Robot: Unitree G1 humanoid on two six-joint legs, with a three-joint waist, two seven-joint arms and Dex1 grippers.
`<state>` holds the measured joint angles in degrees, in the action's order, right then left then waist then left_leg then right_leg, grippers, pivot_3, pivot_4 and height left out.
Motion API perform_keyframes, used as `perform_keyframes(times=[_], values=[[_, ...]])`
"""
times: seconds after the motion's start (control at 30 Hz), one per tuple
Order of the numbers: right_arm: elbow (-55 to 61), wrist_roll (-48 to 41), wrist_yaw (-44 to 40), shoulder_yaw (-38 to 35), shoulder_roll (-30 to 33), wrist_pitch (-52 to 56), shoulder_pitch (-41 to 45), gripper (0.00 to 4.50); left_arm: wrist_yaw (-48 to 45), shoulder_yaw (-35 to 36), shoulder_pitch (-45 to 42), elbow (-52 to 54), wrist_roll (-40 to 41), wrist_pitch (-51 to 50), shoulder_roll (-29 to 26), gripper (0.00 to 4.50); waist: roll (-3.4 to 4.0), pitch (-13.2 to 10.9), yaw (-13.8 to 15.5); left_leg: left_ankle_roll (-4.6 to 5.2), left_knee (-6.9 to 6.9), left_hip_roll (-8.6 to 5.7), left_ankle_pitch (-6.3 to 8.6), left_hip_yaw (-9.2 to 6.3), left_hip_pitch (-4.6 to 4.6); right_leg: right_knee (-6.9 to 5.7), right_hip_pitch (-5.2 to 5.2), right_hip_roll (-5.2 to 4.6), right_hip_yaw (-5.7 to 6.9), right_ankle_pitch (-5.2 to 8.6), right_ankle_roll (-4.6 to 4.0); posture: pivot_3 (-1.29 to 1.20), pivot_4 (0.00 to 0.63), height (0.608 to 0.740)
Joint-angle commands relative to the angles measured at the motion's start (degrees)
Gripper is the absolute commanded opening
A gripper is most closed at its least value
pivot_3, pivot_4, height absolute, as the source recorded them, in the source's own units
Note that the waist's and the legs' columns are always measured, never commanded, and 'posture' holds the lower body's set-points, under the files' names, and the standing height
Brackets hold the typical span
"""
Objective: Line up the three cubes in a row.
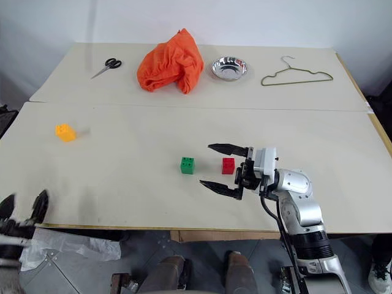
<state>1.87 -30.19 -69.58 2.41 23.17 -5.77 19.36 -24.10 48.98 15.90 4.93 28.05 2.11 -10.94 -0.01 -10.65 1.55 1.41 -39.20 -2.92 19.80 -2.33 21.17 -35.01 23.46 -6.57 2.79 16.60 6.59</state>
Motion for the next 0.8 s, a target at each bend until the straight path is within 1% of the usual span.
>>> perform_keyframes(times=[0.03, 0.07, 0.17, 0.3, 0.33, 0.4, 0.43, 0.5, 0.53, 0.63, 0.8], values=[[-0.13, 3.0, 2.0, 0.27, -0.4, -2.02, 1.73, 4.5, 7.64, -0.05, 1.88, 8.15, 0.1, 0.16, 3.0, 4.48, -0.03, 0.02, 0.0, -0.01, 0.0, 0.0, 0.0, 0.0, 0.0, 0.0, -0.02, 0.0, 0.01, 0.0, 0.0, 0.0, 0.15, 0.74], [-0.56, 4.05, 3.03, 0.27, -0.33, -1.88, 2.14, 4.5, 8.95, -0.89, 2.27, 9.08, -0.52, -0.53, 3.44, 4.48, -0.04, 0.03, -0.03, -0.02, 0.0, 0.0, 0.0, 0.02, -0.01, 0.0, -0.02, 0.0, 0.01, 0.0, 0.0, 0.0, 0.15, 0.74], [-1.11, 2.85, 5.54, -1.86, -0.22, 0.01, 3.55, 4.5, 11.28, -6.6, 1.91, 13.47, -3.65, -3.55, 3.07, 4.48, -0.06, 0.04, -0.04, -0.08, 0.0, 0.01, -0.04, 0.02, -0.04, -0.04, -0.01, 0.02, 0.01, 0.0, 0.0, 0.0, 0.15, 0.74], [-1.71, 1.99, 5.51, -3.02, 0.91, 1.5, 4.3, 4.5, 24.03, -8.42, -6.03, 17.56, -2.07, -13.44, 2.55, 4.48, -0.08, 0.05, -0.16, -0.08, 0.01, 0.01, -0.04, -0.01, -0.02, -0.08, 0.02, 0.04, 0.0, 0.0, 0.0, 0.0, 0.15, 0.74], [-2.33, 2.18, 5.66, -3.27, 0.96, 1.36, 4.59, 4.5, 28.59, -8.57, -10.23, 16.43, -3.25, -16.79, 1.54, 4.48, -0.08, 0.05, -0.14, -0.08, 0.01, 0.01, -0.04, -0.01, -0.02, -0.1, 0.03, 0.05, 0.0, 0.0, 0.0, 0.0, 0.15, 0.74], [-3.09, 2.29, 5.8, -3.49, 0.98, 1.35, 4.94, 4.5, 32.01, -10.43, -16.66, 12.67, -7.7, -19.1, -2.11, 4.48, -0.14, 0.09, -0.06, -0.14, 0.0, -0.01, -0.09, -0.03, -0.02, -0.2, 0.06, 0.1, 0.01, 0.0, 0.0, 0.0, 0.15, 0.74], [-3.25, 2.41, 5.85, -3.38, 0.83, 1.22, 5.16, 4.5, 33.91, -10.92, -21.81, 7.87, -9.17, -19.39, -4.22, 4.48, -0.16, 0.1, -0.14, -0.17, 0.01, -0.01, -0.12, -0.04, -0.01, -0.28, 0.08, 0.15, 0.02, 0.0, -0.01, 0.0, 0.15, 0.74], [-2.94, 2.78, 6.03, -2.99, 0.5, 1.02, 5.22, 4.5, 34.46, -12.96, -31.37, -3.82, -11.58, -18.97, -9.34, 4.48, -0.16, 0.11, -0.14, -0.18, 0.01, -0.09, -0.13, -0.03, -0.05, -0.63, 0.15, 0.27, 0.02, 0.03, -0.05, 0.0, 0.15, 0.74], [-2.8, 2.92, 6.14, -2.85, 0.37, 1.0, 5.2, 4.5, 34.33, -13.75, -34.42, -8.13, -12.46, -18.64, -11.16, 4.48, -0.16, 0.11, -0.14, -0.2, 0.01, -0.1, -0.16, -0.01, -0.04, -0.65, 0.18, 0.33, 0.03, 0.03, -0.05, 0.0, 0.15, 0.74], [-1.37, 2.99, 6.45, -2.61, 0.37, 1.11, 4.32, 4.5, 32.03, -15.47, -41.6, -21.11, -13.79, -15.73, -15.56, 4.48, -0.15, 0.13, -0.62, -0.18, 0.04, -0.17, -0.15, 0.05, -0.06, -0.68, 0.23, 0.36, 0.15, 0.03, -0.05, 0.0, 0.15, 0.74], [0.9, 3.21, 7.4, -2.5, 0.57, 1.31, 2.75, 4.5, 25.51, -19.27, -48.1, -35.92, -15.5, -9.74, -21.09, 4.48, -0.16, 0.12, -1.72, -0.08, 0.11, -0.25, -0.1, 0.08, 0.02, -0.65, 0.34, 0.27, 0.32, 0.02, -0.04, 0.0, 0.15, 0.74]])
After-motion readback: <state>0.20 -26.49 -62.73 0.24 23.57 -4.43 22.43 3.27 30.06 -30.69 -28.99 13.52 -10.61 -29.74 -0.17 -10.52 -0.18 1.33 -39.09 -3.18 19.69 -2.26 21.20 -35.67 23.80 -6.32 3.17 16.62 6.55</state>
